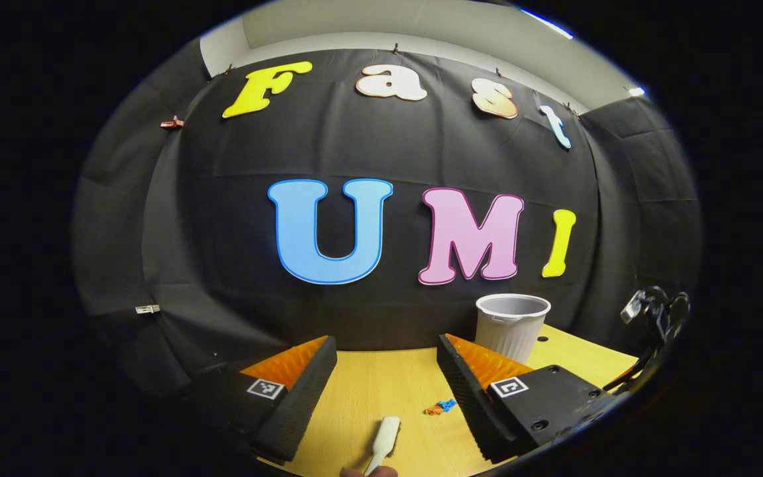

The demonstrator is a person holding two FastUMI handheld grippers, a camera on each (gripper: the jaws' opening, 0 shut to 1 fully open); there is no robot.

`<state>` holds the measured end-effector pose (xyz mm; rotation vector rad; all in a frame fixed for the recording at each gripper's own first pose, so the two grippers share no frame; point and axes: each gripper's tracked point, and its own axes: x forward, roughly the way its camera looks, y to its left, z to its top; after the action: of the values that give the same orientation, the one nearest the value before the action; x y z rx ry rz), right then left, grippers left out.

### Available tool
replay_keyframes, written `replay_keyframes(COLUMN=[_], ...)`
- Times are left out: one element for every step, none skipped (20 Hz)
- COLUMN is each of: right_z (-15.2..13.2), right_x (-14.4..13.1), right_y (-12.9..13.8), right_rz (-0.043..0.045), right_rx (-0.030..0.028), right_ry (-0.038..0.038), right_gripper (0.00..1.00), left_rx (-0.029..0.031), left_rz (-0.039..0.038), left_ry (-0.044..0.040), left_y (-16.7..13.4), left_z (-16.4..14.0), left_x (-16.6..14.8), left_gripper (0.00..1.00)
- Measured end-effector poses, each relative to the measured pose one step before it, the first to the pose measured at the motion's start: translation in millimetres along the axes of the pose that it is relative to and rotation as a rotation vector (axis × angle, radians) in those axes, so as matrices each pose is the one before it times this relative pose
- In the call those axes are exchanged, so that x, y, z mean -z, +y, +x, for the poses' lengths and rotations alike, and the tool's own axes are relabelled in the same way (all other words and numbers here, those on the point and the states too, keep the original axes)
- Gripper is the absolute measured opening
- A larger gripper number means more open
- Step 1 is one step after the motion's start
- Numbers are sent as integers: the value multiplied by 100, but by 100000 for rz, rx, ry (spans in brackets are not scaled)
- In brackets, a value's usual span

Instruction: Pick up the small broom and dustpan from the desktop, sweep the trash into the dustpan with the broom, and then empty the trash into the garbage bin.

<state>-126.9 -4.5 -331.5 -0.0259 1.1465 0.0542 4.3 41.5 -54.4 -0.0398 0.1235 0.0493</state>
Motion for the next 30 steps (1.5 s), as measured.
replay_keyframes(right_z=[1261,1327,1186,1129,973,923,803,631,486,612,418,285,248,340,255,256,257,235,179,431,-305,-136,-88,123,267,23,-121,-402,-443,-473], right_x=[742,802,493,321,237,152,113,-2,-197,-201,-211,-89,-194,-94,-107,-9,-52,19,92,-225,-5,-74,50,-128,-117,44,42,-325,-444,252], right_y=[37,-70,75,92,89,134,34,-2,-17,193,297,260,271,142,31,17,48,-140,-208,-4,-145,-328,-29,217,35,-41,257,-24,-252,-57], right_rz=[-493,-440,224,416,734,237,-137,-408,-251,-14,40,154,124,4,-99,-102,24,20,-102,554,-241,100,285,-1300,-751,34,-417,-623,-1256,-2476], right_rx=[-96,80,128,-163,-156,-98,41,250,73,-604,-1156,-888,-892,-492,-162,-147,-80,382,435,269,0,365,-494,-386,53,-482,-1731,-631,-340,1], right_ry=[3357,3251,2785,2536,2132,1880,1635,1525,966,882,957,780,831,745,791,788,659,762,1318,-562,1185,1067,655,287,201,-136,602,-2312,-2319,163], right_gripper=[98,98,98,98,98,98,98,98,98,98,98,98,98,98,98,97,97,96,95,89,87,75,60,40,45,34,39,38,37,31], left_rx=[-232,-31,-198,-54,18,-181,-103,-176,-402,-306,-358,-396,-302,-276,-277,-151,-174,-126,-47,-97,-173,-47,243,592,1465,1751,2270,2698,2706,2307], left_rz=[229,294,498,620,553,249,-91,-160,-89,2,103,159,57,-18,-93,-165,-126,-64,37,116,66,-211,-524,-642,-508,-17,237,288,535,970], left_ry=[306,283,302,417,520,604,705,701,543,531,420,275,306,323,255,255,298,208,94,222,405,642,1235,2278,3132,3590,5044,6234,7578,8600], left_y=[188,131,107,75,84,61,151,96,137,164,107,109,136,109,16,-29,-48,-26,-54,-61,-66,-16,-159,-100,-136,-190,-134,-80,-117,4], left_z=[56,30,-34,-63,-52,-67,-14,-62,0,-33,57,1,66,91,117,115,95,101,103,116,157,107,237,235,331,336,449,568,497,586], left_x=[241,21,164,45,286,164,339,144,172,51,246,-43,204,-26,184,-35,210,-48,71,-21,296,128,447,462,784,812,1171,1396,1840,1923], left_gripper=[97,97,97,97,97,97,97,97,97,97,97,97,97,97,97,97,97,97,97,97,97,97,97,97,97,97,97,97,97,98])
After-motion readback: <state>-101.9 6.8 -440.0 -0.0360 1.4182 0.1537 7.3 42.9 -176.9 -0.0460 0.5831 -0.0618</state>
